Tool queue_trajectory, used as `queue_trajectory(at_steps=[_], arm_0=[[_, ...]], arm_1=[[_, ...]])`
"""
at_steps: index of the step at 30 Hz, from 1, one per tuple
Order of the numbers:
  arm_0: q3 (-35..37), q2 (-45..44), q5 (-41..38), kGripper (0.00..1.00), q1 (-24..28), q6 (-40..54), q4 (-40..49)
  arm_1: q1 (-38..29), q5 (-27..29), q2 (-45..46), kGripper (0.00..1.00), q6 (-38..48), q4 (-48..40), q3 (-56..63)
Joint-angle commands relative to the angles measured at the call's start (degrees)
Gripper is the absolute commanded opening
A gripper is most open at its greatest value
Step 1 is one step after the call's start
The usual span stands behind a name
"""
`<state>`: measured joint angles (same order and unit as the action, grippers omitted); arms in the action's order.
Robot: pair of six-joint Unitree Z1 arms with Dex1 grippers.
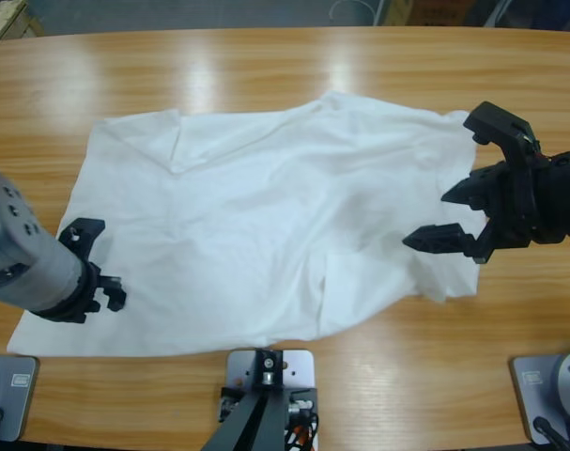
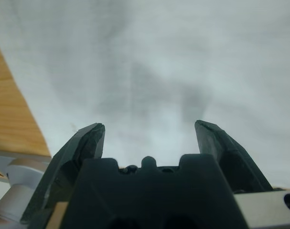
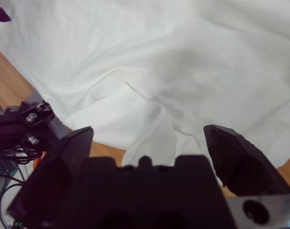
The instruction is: Fold clothes
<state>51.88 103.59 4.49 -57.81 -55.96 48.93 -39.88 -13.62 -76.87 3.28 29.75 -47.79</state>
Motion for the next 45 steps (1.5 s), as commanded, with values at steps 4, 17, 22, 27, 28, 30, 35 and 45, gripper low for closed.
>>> queue_trajectory(at_steps=[4, 17, 22, 27, 28, 30, 35, 45], arm_0=[[-1.3, 6.8, 0.5, 0.734, -0.6, -0.8, -3.6], [-1.1, 8.6, 0.5, 0.737, 7.4, 0.4, -4.5], [0.2, 10.2, 0.8, 0.738, 9.1, 0.7, -4.5], [2.8, 10.1, 2.2, 0.738, 12.0, 4.2, -3.3], [3.7, 10.0, 2.7, 0.738, 13.1, 5.3, -2.5], [5.6, 9.9, 3.2, 0.737, 15.1, 7.5, -0.6], [8.6, 9.8, 4.2, 0.737, 18.1, 10.8, 2.6], [13.6, -8.3, 7.9, 0.734, 15.5, 18.5, 7.7]], arm_1=[[-0.4, -1.1, 1.2, 0.941, -0.3, -0.5, 1.3], [-0.4, -1.1, 1.3, 0.945, -0.1, -0.6, 1.4], [-0.4, -1.1, 1.3, 0.945, -0.1, -0.6, 1.4], [-0.4, -1.0, 1.2, 0.945, -0.1, -0.6, 1.4], [-0.4, -1.0, 1.2, 0.945, -0.1, -0.6, 1.4], [-0.4, -1.0, 1.2, 0.945, -0.1, -0.6, 1.4], [-0.4, -0.9, 1.1, 0.945, 0.0, -0.7, 1.4], [4.8, -0.3, 0.6, 0.948, 1.1, 7.4, -8.5]])
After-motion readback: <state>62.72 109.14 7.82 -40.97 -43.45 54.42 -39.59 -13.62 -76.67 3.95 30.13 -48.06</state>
